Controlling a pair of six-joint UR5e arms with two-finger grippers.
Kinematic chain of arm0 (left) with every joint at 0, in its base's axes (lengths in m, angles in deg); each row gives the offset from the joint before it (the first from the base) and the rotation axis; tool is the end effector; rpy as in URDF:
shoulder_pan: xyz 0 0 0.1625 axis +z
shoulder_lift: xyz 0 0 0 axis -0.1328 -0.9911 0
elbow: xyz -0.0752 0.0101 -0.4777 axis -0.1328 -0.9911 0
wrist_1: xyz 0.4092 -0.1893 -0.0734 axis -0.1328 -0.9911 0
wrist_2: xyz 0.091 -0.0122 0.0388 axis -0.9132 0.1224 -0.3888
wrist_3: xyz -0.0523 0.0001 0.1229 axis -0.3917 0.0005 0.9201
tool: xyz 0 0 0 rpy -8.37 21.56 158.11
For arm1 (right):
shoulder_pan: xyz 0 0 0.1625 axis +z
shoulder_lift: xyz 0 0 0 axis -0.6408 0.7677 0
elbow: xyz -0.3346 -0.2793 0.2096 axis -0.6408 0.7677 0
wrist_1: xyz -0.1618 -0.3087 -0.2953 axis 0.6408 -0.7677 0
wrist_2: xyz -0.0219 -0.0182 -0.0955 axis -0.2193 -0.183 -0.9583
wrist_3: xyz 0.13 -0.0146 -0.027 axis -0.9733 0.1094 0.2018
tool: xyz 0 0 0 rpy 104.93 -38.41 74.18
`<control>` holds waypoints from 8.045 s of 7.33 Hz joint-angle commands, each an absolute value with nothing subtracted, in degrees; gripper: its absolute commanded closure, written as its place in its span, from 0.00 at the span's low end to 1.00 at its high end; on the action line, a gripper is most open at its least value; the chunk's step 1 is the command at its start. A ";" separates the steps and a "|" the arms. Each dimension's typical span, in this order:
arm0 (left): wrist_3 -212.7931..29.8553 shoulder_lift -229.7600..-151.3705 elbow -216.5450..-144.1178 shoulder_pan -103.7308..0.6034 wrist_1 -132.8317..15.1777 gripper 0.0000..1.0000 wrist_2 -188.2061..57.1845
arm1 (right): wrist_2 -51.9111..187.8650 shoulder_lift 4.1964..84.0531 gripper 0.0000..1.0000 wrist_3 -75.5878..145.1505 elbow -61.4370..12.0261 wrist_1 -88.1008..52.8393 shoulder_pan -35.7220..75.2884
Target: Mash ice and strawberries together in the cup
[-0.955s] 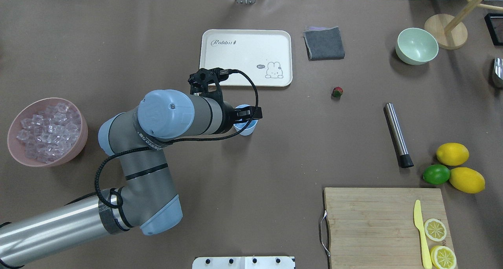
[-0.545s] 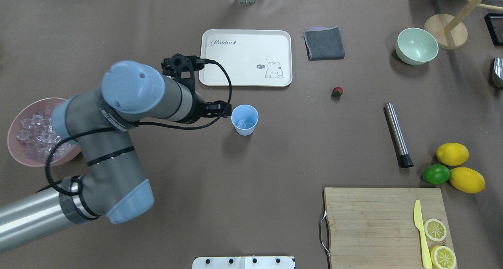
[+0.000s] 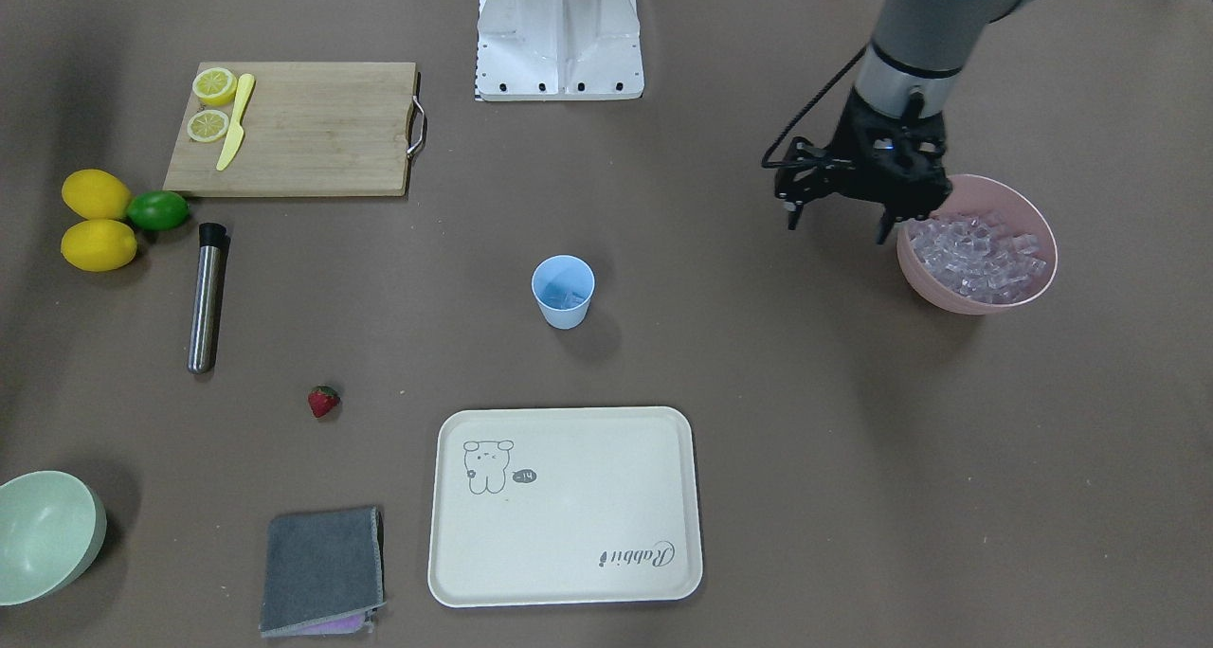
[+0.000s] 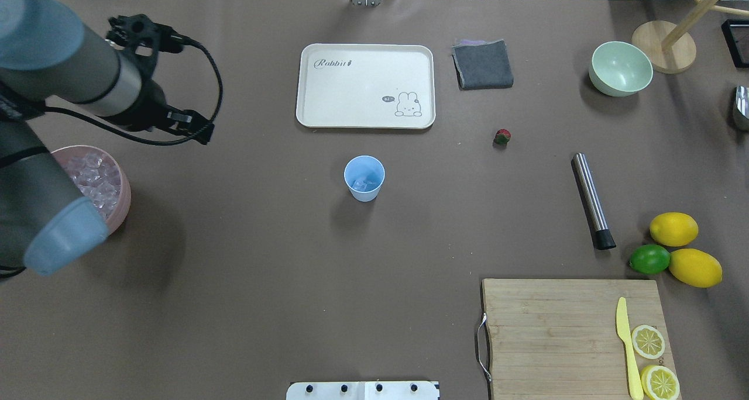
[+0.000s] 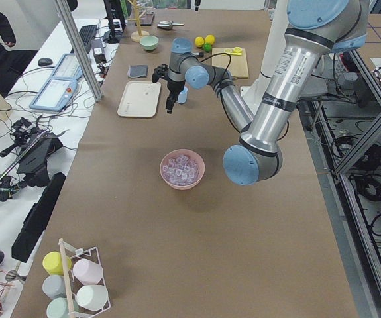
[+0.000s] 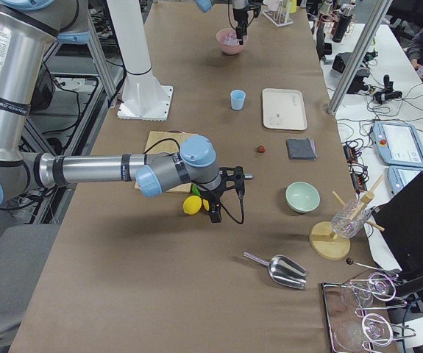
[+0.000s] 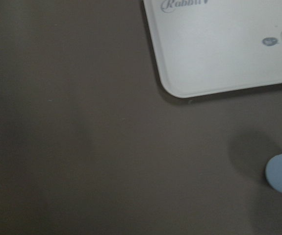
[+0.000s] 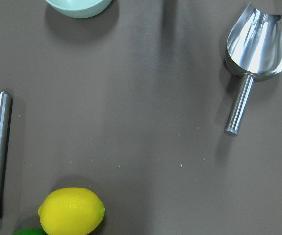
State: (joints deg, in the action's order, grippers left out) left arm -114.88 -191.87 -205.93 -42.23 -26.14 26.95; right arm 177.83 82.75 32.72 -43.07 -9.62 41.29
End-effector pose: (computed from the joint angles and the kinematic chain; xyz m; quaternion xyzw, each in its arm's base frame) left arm 0.3414 -0.5273 0.3189 0.1432 0.3675 0.0889 0.9146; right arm -0.0219 -0.4160 0.6483 0.1041 -0.3933 0.0009 0.9135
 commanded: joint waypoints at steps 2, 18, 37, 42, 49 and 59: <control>-103.99 -181.89 -206.01 -47.21 -28.22 0.01 28.80 | 177.76 82.69 0.00 32.65 -42.63 -9.44 41.27; -110.22 -164.91 -195.01 -42.03 -59.53 0.26 28.79 | 176.79 82.25 0.00 32.74 -42.72 -9.18 41.27; -132.11 -163.43 -194.74 -49.78 -68.10 0.21 35.74 | 176.09 81.90 0.00 32.74 -42.80 -9.18 41.27; -131.05 -163.68 -195.71 -42.55 -69.55 0.20 35.65 | 176.09 81.90 0.00 32.74 -42.72 -9.18 41.27; -151.16 -161.39 -195.18 -40.36 -77.54 0.24 35.56 | 175.12 81.81 0.00 32.74 -42.98 -9.09 41.27; -165.77 -162.62 -192.64 -35.79 -81.06 0.26 30.47 | 174.15 81.37 0.00 32.74 -43.42 -8.91 41.27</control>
State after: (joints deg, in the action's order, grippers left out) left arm -164.82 -162.59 -192.88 -36.62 -81.00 31.24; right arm 174.22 81.41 32.74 -43.29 -8.91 41.24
